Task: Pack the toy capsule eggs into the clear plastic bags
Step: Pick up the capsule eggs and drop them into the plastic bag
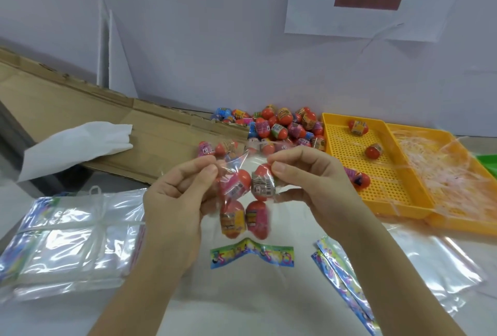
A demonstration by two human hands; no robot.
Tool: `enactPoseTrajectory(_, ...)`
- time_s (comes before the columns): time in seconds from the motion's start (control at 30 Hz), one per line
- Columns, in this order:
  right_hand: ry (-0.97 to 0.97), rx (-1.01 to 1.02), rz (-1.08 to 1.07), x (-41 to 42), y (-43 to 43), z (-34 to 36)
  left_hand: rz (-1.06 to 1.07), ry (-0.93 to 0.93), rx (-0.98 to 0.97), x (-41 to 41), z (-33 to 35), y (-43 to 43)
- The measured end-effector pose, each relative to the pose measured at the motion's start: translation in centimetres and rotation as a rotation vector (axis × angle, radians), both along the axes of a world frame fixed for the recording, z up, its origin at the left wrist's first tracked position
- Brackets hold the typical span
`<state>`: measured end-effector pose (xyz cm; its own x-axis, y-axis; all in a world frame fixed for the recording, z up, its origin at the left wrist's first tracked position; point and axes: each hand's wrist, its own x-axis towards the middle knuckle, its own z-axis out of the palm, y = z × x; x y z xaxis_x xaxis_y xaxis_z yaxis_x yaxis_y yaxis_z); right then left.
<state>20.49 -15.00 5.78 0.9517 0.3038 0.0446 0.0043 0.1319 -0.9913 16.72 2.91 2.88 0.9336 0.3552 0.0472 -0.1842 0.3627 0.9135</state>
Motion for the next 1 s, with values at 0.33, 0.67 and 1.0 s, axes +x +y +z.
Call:
enactPoseTrajectory(0.33, -0.038, 0.052, 0.018, 0.3, -0.6, 0.0, -0.173, 0.040, 0.067, -0.2, 0.3, 0.1)
enactPoseTrajectory(0.67, 0.008, 0.161, 0.177, 0.5, -1.1, -0.2, -0.164, -0.041, 0.044, -0.4, 0.6, -0.1)
enactPoseTrajectory(1.0, -0.088, 0.255, 0.373, 0.9, -2.0, 0.0, -0.181, -0.242, 0.092, -1.2, 1.1, -0.5)
